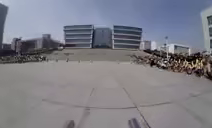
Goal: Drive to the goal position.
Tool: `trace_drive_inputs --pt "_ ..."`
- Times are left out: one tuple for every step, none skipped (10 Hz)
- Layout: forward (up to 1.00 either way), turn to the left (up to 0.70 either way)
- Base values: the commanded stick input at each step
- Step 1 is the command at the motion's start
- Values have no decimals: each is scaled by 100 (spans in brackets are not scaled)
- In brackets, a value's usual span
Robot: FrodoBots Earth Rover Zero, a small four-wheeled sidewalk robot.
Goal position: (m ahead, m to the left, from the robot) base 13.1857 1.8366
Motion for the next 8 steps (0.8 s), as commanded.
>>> trace_drive_inputs --pt "100 0" --pt "100 0" --pt "100 0" --pt "100 0" --pt "100 0" --pt "100 0" --pt "100 0" --pt "100 0"
